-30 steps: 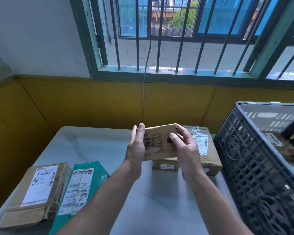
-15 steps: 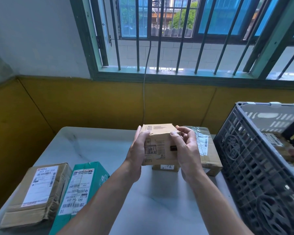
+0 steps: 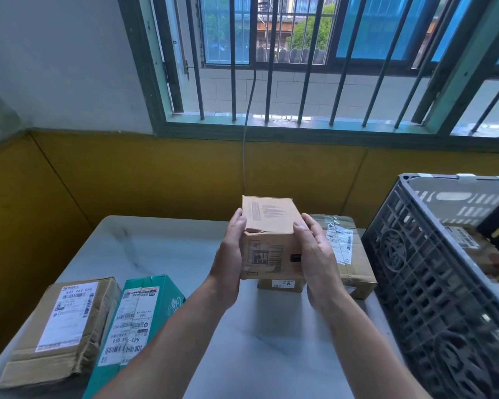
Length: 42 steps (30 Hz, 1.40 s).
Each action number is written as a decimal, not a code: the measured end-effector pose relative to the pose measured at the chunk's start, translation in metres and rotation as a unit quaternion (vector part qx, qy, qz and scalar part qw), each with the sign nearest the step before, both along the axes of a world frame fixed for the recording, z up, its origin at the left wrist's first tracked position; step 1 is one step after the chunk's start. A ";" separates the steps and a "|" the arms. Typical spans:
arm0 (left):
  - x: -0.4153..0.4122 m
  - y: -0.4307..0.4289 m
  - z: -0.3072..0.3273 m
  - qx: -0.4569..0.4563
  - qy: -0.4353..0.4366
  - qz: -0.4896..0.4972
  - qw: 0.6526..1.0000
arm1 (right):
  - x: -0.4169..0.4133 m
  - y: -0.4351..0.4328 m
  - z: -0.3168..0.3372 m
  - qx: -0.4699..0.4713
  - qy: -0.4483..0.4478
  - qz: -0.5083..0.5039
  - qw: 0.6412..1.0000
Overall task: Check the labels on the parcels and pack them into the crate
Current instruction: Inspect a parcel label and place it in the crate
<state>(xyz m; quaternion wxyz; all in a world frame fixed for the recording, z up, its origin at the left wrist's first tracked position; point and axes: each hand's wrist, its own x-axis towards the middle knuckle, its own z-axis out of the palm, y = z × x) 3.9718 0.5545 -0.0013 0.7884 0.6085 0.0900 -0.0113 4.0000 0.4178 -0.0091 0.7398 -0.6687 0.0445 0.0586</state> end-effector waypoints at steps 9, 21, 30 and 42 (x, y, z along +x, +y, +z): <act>0.000 0.007 -0.002 -0.001 -0.049 -0.042 0.998 | -0.003 -0.001 0.003 0.005 0.000 0.008 1.000; 0.001 0.006 -0.006 -0.042 -0.010 0.016 0.999 | -0.004 0.001 0.004 0.014 0.010 0.011 1.000; 0.003 0.006 -0.006 -0.090 0.016 0.042 0.995 | -0.005 -0.002 0.006 0.023 0.006 0.018 1.000; 0.005 0.006 -0.008 -0.055 0.040 0.050 0.996 | -0.001 -0.005 0.002 0.028 0.017 -0.006 0.999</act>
